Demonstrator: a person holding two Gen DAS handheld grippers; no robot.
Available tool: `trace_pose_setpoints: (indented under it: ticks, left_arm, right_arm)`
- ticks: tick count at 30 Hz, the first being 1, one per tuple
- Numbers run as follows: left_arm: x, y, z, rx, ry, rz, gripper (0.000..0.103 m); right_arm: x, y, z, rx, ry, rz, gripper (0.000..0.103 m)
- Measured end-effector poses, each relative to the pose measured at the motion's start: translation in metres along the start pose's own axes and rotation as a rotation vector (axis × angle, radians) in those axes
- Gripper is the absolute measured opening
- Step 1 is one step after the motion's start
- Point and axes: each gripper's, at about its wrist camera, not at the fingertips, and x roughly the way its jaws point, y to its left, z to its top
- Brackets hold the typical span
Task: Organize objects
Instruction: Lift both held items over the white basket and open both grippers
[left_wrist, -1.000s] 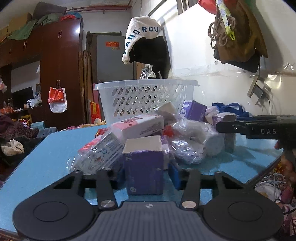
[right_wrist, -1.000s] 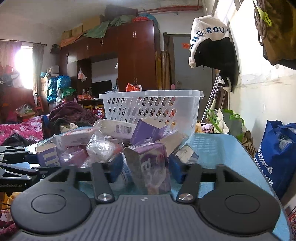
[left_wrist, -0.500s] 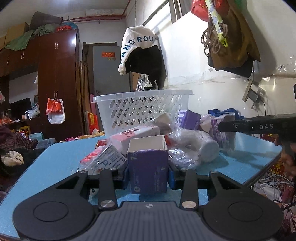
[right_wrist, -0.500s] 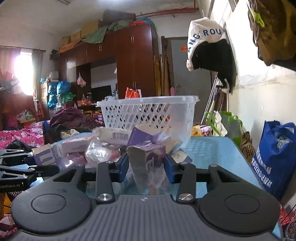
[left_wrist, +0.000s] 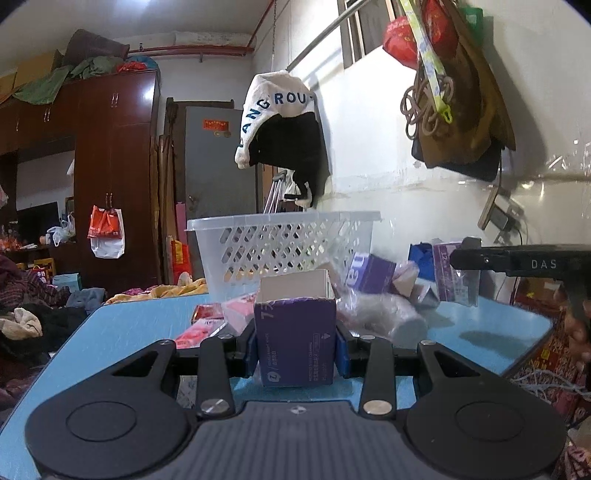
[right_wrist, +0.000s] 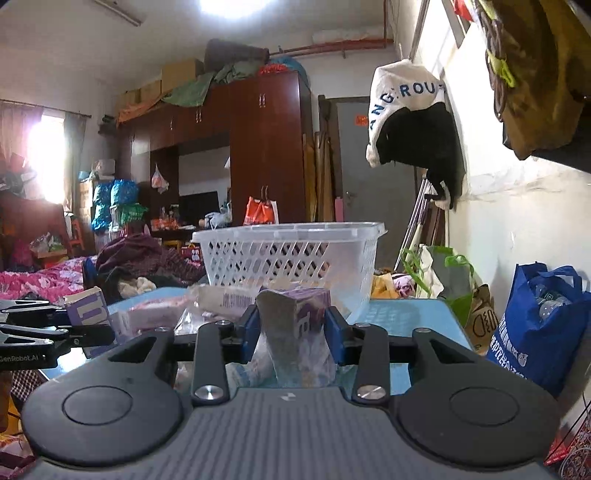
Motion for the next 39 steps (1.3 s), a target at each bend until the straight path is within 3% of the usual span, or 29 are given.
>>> trace_pose_setpoints:
  ticks: [8, 14, 18, 21, 26, 30, 31, 32, 33, 34, 35, 36, 39]
  left_arm:
    - [0.004, 0.008, 0.033, -0.026, -0.061, 0.009, 0.043]
    - [0.048, 0.015, 0.092, -0.033, -0.046, -0.032, 0.043]
    - [0.097, 0.022, 0.136, -0.058, -0.004, -0.026, 0.043]
    - [0.144, 0.031, 0.158, -0.093, 0.059, 0.012, 0.043]
    - [0.212, 0.04, 0.155, -0.12, 0.204, 0.069, 0.043]
    - [0.231, 0.051, 0.145, -0.131, 0.23, 0.064, 0.046]
    - [0.234, 0.051, 0.143, -0.127, 0.231, 0.059, 0.053]
    - [0.235, 0.053, 0.139, -0.129, 0.227, 0.063, 0.075]
    - [0.233, 0.054, 0.136, -0.133, 0.222, 0.064, 0.089]
    - [0.226, 0.056, 0.134, -0.131, 0.207, 0.056, 0.089]
    - [0.215, 0.056, 0.132, -0.117, 0.186, 0.042, 0.089]
    - [0.202, 0.054, 0.13, -0.096, 0.161, 0.04, 0.089]
    - [0.144, 0.054, 0.112, -0.064, 0.092, 0.069, 0.089]
  right_arm:
    - [0.003, -0.012, 0.03, -0.019, -0.049, -0.008, 0.041]
    - [0.039, -0.015, 0.077, -0.064, -0.062, -0.009, 0.04]
    - [0.093, -0.019, 0.111, -0.055, -0.013, 0.015, 0.04]
    - [0.137, -0.024, 0.125, -0.057, 0.019, -0.019, 0.04]
    - [0.19, -0.034, 0.119, -0.061, 0.123, -0.048, 0.04]
    - [0.201, -0.036, 0.111, -0.07, 0.129, -0.016, 0.042]
    - [0.199, -0.035, 0.11, -0.075, 0.13, -0.016, 0.044]
    - [0.193, -0.033, 0.108, -0.082, 0.127, -0.018, 0.047]
    - [0.185, -0.032, 0.106, -0.083, 0.115, -0.01, 0.061]
    - [0.173, -0.03, 0.105, -0.081, 0.108, 0.018, 0.084]
    - [0.161, -0.031, 0.103, -0.078, 0.093, 0.035, 0.093]
    - [0.145, -0.032, 0.096, -0.074, 0.064, 0.03, 0.099]
    - [0.092, -0.037, 0.062, -0.041, 0.015, 0.014, 0.103]
